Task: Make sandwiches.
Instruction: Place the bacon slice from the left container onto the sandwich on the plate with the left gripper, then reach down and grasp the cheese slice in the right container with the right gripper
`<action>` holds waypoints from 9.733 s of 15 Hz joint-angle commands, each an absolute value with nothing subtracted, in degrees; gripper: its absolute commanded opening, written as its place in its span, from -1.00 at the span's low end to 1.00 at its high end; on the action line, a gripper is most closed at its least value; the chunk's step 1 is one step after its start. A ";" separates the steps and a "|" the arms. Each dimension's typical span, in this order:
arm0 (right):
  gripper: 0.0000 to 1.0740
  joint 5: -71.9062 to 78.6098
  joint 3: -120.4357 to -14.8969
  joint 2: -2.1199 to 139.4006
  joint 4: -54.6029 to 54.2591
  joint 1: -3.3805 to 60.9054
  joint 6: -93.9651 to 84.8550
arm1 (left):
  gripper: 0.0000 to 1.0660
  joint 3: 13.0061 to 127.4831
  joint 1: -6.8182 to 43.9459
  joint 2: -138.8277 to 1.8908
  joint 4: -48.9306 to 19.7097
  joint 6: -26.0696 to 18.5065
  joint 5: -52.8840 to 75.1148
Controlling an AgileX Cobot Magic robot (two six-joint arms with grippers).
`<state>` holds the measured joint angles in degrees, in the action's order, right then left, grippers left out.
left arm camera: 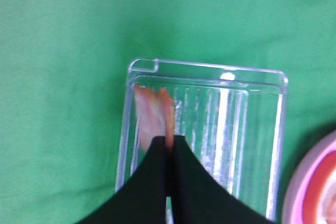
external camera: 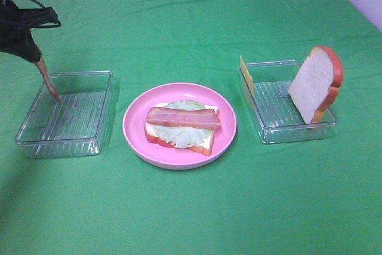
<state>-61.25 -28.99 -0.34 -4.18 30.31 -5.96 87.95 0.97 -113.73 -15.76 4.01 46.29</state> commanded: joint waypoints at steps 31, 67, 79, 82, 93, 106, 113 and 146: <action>0.35 -60.68 -28.93 -1.20 -3.72 30.31 -5.33 | -1.00 88.46 27.73 -122.67 -73.51 -31.80 44.58; 0.35 -60.68 -28.93 -1.20 -3.72 30.31 -5.33 | 0.51 88.46 25.04 -94.25 -12.49 -4.58 61.54; 0.35 -60.68 -28.93 -1.20 -3.67 30.31 -5.33 | 0.51 67.90 25.04 -67.90 -9.97 -6.36 71.39; 0.35 -60.68 -28.93 -1.20 -3.67 30.31 -5.33 | 0.51 56.44 25.04 -53.06 -6.07 -6.36 68.30; 0.34 -54.03 -30.60 9.22 -1.60 30.31 -3.61 | 0.51 29.34 25.04 -14.78 -5.96 -6.53 59.42; 0.20 -47.96 -59.47 68.18 0.00 30.31 10.31 | 0.51 28.59 25.04 1.55 -3.32 -2.86 59.99; 0.20 -60.33 -83.08 94.02 -2.92 23.72 5.84 | 0.51 28.59 25.04 1.55 -3.32 -2.86 59.99; -0.26 -72.02 -115.79 132.75 -8.02 19.54 3.04 | 0.51 28.59 25.04 1.55 -3.32 -2.86 59.93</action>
<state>-69.84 -115.45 132.70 -8.59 19.88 2.69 28.71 24.75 0.23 -3.50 -3.27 60.39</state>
